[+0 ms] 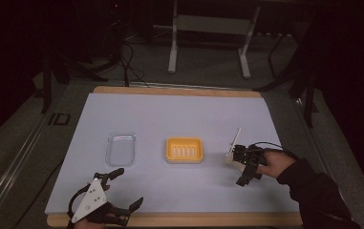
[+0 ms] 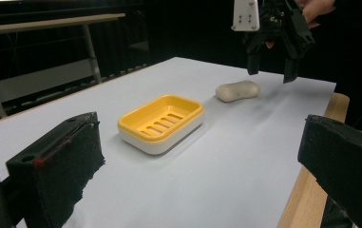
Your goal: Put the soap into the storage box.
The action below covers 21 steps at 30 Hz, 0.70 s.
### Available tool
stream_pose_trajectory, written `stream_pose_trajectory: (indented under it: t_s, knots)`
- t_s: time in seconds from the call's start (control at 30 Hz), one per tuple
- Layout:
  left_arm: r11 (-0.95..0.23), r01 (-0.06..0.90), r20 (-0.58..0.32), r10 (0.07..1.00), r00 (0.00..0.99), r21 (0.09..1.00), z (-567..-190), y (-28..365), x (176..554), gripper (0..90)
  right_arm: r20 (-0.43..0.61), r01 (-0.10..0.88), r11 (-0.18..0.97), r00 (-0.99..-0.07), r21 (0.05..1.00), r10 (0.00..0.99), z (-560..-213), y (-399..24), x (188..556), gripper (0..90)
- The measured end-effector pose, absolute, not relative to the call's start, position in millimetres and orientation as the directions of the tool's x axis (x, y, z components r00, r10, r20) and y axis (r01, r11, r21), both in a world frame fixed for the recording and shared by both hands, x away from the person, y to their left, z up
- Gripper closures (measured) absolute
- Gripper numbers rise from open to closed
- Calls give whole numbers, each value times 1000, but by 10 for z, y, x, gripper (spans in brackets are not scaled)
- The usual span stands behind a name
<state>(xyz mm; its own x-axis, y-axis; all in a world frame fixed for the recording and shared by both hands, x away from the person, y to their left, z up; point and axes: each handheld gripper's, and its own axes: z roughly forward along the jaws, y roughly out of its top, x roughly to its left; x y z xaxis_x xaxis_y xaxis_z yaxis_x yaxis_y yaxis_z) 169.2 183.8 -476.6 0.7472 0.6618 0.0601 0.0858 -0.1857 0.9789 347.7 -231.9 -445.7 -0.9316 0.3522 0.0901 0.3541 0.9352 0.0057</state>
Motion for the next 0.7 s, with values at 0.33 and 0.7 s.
stream_pose_trajectory:
  t_s: [0.33,0.7]
  knots:
    - [-182,88,55,661,749,979,-4766,1843,1694,11,83,374,928,-924,-2,372,-4396,-2328,3627,137]
    - [-183,91,52,656,753,979,-4768,1840,1695,11,77,384,923,-920,-25,384,-4455,-2332,3840,164]
